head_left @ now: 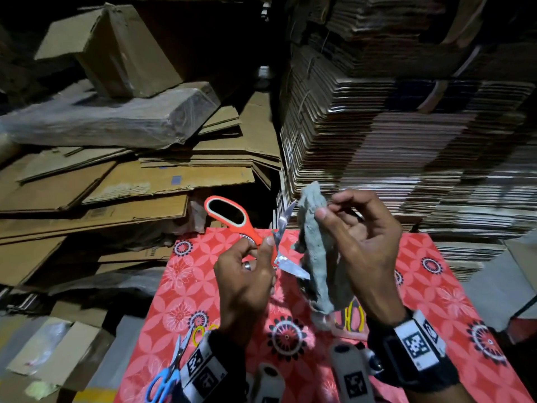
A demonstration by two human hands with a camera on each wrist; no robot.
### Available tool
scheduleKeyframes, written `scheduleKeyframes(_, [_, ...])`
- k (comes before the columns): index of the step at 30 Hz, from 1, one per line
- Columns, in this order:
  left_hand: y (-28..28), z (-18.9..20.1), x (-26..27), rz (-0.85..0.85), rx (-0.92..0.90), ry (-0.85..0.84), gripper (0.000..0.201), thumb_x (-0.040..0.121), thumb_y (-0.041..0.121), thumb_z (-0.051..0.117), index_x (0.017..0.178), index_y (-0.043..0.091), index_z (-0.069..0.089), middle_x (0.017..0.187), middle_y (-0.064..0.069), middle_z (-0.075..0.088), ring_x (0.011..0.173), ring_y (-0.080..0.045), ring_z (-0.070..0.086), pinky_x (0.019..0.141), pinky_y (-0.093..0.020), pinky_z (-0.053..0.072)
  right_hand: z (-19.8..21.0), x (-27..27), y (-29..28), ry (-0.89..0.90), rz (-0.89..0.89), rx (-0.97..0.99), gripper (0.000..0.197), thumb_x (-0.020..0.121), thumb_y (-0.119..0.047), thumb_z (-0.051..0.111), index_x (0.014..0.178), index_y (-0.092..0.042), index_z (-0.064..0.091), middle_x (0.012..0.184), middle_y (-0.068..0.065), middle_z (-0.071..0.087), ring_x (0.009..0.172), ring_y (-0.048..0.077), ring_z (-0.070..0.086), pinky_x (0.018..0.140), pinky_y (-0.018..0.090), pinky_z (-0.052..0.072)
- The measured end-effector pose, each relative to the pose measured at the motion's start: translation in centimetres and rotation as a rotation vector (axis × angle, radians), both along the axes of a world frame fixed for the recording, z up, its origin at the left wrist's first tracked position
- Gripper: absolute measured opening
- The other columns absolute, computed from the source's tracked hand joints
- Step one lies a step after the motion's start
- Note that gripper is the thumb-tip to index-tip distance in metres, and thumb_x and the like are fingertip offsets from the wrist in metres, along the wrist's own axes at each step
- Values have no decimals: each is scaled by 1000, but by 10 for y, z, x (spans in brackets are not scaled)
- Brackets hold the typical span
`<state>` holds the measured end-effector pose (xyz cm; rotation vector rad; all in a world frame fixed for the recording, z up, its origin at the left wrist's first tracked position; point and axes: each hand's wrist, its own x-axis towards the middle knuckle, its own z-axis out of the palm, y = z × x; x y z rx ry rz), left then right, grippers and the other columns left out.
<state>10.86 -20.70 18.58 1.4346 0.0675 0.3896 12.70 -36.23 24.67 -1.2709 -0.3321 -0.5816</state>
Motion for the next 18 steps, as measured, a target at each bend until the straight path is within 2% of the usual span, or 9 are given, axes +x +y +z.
scheduleKeyframes(3, [-8, 6, -3, -30, -37, 3, 41, 102, 18, 66, 70, 5, 45, 48, -17, 43, 34, -18, 41, 37, -19, 29, -7, 3, 11, 44, 33, -46, 27, 84, 9, 78, 97, -11, 65, 94, -9, 71, 90, 11, 68, 84, 21, 55])
scheduleKeyframes(6, [-11, 7, -4, -52, -10, 7, 41, 103, 19, 65, 70, 3, 45, 46, -18, 46, 34, -18, 38, 39, -20, 28, -15, 5, 19, 77, -6, -205, 25, 87, 2, 79, 99, -18, 69, 96, -3, 70, 90, 13, 69, 78, 20, 54])
scheduleKeyframes(8, [-7, 6, -2, -52, -14, -7, 42, 103, 21, 65, 69, 4, 47, 46, -19, 47, 35, -19, 39, 41, -23, 31, -22, 2, 23, 84, -4, -291, 22, 87, 0, 80, 98, -17, 71, 91, -3, 69, 84, 11, 68, 74, 17, 53])
scheduleKeyframes(12, [-3, 2, -1, -94, -23, 19, 38, 95, 31, 65, 62, 18, 51, 46, -20, 46, 38, -24, 42, 43, -36, 35, -30, -2, 21, 161, 106, -242, 28, 84, 5, 81, 92, -21, 72, 86, -6, 69, 83, 8, 67, 74, 17, 54])
scheduleKeyframes(13, [-3, 1, -3, -98, -32, 27, 38, 95, 30, 65, 62, 18, 50, 46, -21, 45, 38, -23, 41, 42, -36, 34, -30, -1, 20, 180, 139, -231, 30, 83, 6, 81, 91, -21, 72, 86, -6, 69, 83, 8, 67, 75, 17, 54])
scheduleKeyframes(15, [-5, 0, -5, -101, -40, 26, 42, 101, 23, 66, 66, 7, 48, 47, -25, 43, 37, -21, 39, 41, -33, 32, -27, 1, 16, 191, 177, -226, 30, 82, 7, 82, 91, -20, 71, 87, -6, 70, 85, 10, 67, 76, 18, 54])
scheduleKeyframes(17, [-8, -1, -7, -100, -27, 30, 43, 104, 14, 63, 68, 0, 44, 47, -24, 43, 36, -19, 37, 39, -27, 29, -22, 8, 9, 181, 144, -210, 29, 81, 8, 83, 91, -17, 71, 88, -3, 71, 86, 11, 67, 78, 19, 56])
scheduleKeyframes(18, [-10, -3, -8, -100, -24, 36, 43, 104, 13, 63, 67, 1, 43, 46, -22, 43, 36, -19, 36, 39, -26, 27, -20, 12, 5, 176, 111, -183, 28, 81, 7, 83, 92, -16, 71, 88, -3, 71, 86, 12, 67, 79, 20, 56])
